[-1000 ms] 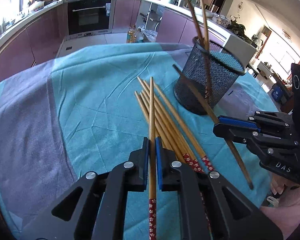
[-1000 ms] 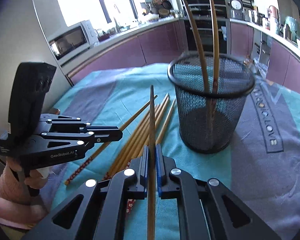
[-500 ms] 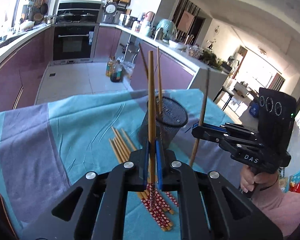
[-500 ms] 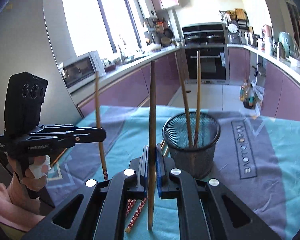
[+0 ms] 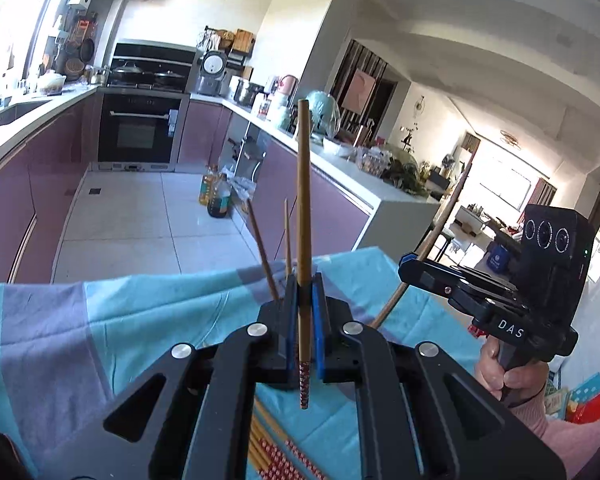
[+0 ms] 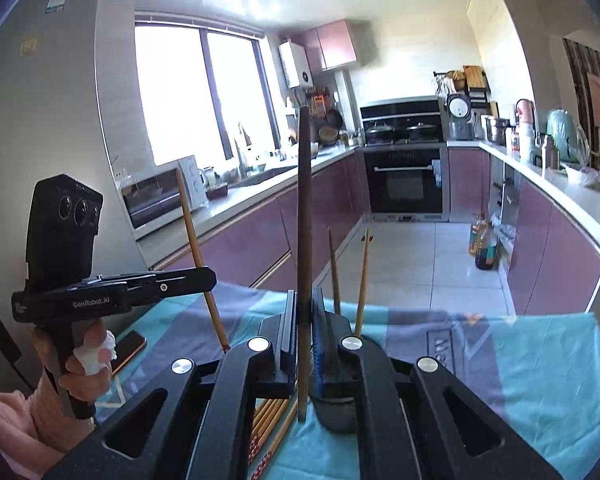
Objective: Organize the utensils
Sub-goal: 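Lift both held chopsticks upright and carry them over the mesh cup, then lower both chopsticks into the mesh cup and open both tools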
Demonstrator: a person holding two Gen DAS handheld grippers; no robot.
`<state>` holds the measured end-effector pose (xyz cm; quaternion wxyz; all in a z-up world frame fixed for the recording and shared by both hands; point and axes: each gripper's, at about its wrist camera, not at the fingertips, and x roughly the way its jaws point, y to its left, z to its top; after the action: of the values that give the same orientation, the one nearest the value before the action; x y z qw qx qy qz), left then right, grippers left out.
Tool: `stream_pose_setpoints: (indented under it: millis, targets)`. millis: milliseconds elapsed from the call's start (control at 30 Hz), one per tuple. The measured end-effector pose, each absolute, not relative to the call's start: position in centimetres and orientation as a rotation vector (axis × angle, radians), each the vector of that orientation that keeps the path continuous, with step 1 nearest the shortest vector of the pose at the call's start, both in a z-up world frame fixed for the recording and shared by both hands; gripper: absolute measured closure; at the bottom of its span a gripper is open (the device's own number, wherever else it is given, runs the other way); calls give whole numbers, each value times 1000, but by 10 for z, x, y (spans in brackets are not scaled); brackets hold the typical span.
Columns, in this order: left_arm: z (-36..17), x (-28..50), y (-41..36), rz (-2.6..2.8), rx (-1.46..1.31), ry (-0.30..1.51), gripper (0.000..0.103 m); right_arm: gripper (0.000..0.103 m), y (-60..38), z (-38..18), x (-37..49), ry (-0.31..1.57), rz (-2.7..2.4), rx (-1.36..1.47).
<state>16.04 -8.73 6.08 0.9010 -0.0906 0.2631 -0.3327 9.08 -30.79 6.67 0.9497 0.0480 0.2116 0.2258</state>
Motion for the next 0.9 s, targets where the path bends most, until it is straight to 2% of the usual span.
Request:
stream_pose_setpoints:
  millis: [367, 900]
  targets:
    - [89, 180, -122, -662, -175, 505, 96, 97, -318, 75, 111, 387, 414, 112]
    - [12, 210, -160, -622, -59, 727, 96, 97, -294, 13, 147, 650, 412, 49]
